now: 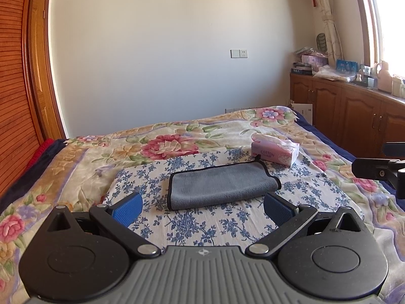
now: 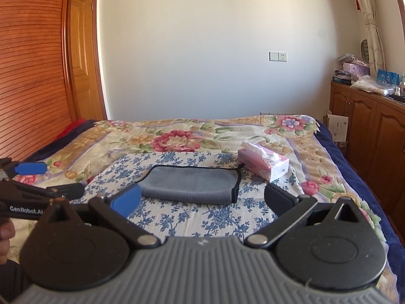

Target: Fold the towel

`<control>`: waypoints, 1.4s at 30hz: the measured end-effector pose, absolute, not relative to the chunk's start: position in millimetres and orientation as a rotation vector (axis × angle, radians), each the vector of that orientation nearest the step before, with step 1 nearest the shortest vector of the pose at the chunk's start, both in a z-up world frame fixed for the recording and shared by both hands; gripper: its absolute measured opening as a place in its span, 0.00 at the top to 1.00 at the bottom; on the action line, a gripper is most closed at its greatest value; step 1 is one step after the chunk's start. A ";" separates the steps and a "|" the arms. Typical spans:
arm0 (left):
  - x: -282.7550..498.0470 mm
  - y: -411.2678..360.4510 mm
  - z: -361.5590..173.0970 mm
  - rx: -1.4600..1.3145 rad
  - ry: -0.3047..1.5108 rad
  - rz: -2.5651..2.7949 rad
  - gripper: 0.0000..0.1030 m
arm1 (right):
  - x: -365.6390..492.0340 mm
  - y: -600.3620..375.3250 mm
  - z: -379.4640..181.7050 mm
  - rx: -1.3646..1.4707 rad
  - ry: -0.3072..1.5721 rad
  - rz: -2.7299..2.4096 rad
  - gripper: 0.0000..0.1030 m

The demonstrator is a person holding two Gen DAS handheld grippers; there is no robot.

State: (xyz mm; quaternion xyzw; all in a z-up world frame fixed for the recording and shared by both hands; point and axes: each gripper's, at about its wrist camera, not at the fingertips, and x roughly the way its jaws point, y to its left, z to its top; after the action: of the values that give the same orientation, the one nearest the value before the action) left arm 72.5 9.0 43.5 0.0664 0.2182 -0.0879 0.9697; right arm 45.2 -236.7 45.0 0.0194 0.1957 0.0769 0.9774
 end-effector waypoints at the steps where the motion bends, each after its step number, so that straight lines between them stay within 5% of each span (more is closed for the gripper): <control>1: 71.3 9.8 42.0 0.133 0.443 -0.177 0.00 | 43.6 -236.2 44.3 0.039 0.394 0.155 0.00; 42: 46.8 9.1 6.1 0.101 0.423 -0.128 0.00 | 19.7 -260.8 7.3 0.099 0.360 0.111 0.00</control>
State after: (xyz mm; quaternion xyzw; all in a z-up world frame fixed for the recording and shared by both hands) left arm 46.8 9.1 6.1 0.0503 0.2098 -0.0633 0.9744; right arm 19.7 -260.8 7.3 0.0490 0.1788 0.0554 0.9811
